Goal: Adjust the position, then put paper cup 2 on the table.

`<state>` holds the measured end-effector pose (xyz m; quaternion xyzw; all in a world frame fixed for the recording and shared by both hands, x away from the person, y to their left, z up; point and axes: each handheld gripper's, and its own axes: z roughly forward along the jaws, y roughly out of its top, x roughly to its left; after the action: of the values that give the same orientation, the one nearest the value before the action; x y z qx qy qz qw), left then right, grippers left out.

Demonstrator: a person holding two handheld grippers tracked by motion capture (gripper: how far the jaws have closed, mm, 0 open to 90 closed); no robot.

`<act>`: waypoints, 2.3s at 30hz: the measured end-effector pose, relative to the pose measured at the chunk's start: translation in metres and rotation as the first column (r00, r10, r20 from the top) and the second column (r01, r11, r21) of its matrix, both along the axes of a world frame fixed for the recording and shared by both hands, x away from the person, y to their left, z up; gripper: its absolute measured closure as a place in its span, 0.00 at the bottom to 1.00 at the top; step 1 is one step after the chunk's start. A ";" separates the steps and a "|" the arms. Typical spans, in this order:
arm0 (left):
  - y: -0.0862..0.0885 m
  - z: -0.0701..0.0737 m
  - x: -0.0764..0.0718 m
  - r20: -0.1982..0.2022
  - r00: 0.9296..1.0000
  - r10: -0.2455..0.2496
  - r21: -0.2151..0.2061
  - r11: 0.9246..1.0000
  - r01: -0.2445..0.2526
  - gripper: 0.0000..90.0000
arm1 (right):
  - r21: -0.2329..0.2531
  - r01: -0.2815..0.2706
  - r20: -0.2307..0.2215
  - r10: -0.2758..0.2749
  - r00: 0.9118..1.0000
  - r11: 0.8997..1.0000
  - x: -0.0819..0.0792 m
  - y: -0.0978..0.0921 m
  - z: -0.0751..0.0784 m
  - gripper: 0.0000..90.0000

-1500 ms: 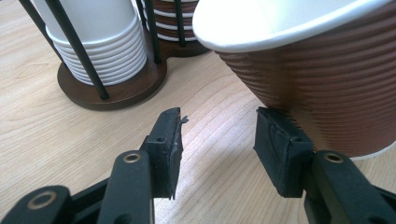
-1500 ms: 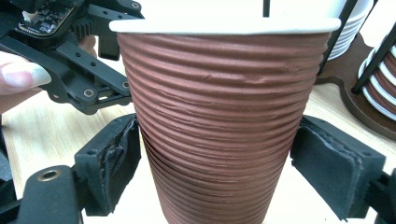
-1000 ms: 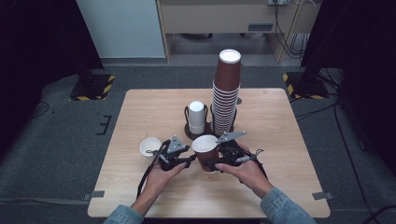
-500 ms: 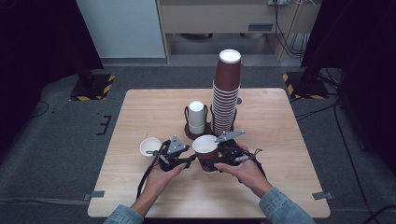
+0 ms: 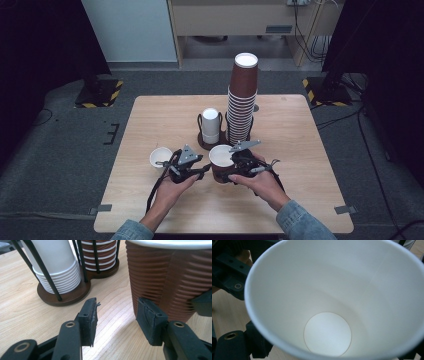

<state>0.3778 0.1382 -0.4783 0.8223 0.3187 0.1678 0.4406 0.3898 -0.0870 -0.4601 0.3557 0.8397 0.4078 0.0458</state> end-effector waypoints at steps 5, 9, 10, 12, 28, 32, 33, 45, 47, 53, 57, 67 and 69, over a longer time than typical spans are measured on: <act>-0.002 0.001 -0.002 0.003 1.000 -0.009 -0.002 1.000 0.009 0.56 | 0.004 0.013 0.001 -0.013 1.000 1.000 0.002 0.001 -0.001 0.12; -0.004 0.002 -0.003 0.008 1.000 -0.020 0.003 1.000 0.020 0.55 | 0.006 0.022 -0.003 -0.022 1.000 1.000 0.003 0.001 -0.001 0.13; -0.004 0.002 -0.003 0.008 1.000 -0.020 0.002 1.000 0.020 0.55 | 0.005 0.022 0.000 -0.022 1.000 1.000 0.003 0.001 -0.001 0.13; -0.004 0.002 -0.003 0.006 1.000 -0.016 0.001 1.000 0.016 0.54 | 0.004 0.019 0.002 -0.019 1.000 1.000 0.003 0.001 -0.001 0.13; 0.001 -0.004 0.004 -0.070 0.997 0.043 -0.009 0.999 -0.044 0.21 | -0.003 0.045 0.023 -0.045 0.999 0.999 0.004 -0.011 0.000 0.14; 0.000 -0.006 0.004 -0.089 0.995 0.034 -0.009 0.999 -0.035 0.17 | 0.001 0.051 0.026 -0.051 0.998 0.999 0.004 -0.013 0.001 0.14; 0.000 -0.006 0.004 -0.094 0.995 0.027 -0.003 1.000 -0.027 0.16 | 0.001 0.052 0.027 -0.052 0.998 0.999 0.005 -0.014 0.001 0.14; -0.005 -0.010 0.001 -0.110 0.994 -0.012 0.002 1.000 0.012 0.09 | 0.009 0.077 0.044 -0.077 0.996 0.997 0.005 -0.027 0.002 0.14; -0.005 -0.011 0.000 -0.112 0.994 -0.015 0.003 1.000 0.015 0.08 | 0.010 0.080 0.043 -0.081 0.996 0.997 0.005 -0.027 0.002 0.14; -0.004 -0.012 0.000 -0.111 0.994 -0.020 0.001 1.000 0.020 0.07 | 0.011 0.082 0.055 -0.083 0.995 0.997 0.004 -0.030 0.004 0.14; -0.003 -0.012 0.001 -0.115 0.993 -0.017 0.003 1.000 0.018 0.07 | 0.010 0.092 0.056 -0.092 0.994 0.996 0.004 -0.034 0.004 0.14; -0.002 -0.012 0.000 -0.115 0.993 -0.021 0.002 1.000 0.021 0.07 | 0.005 0.131 0.076 -0.131 0.988 0.991 0.005 -0.053 0.004 0.14; -0.002 -0.013 0.000 -0.115 0.993 -0.021 0.004 1.000 0.022 0.07 | 0.003 0.140 0.080 -0.140 0.987 0.990 0.005 -0.056 0.004 0.14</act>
<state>0.3777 0.1360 -0.4909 0.8351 0.3344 0.1161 0.4211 0.3945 -0.1435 -0.4560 0.3971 0.8106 0.4165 0.1082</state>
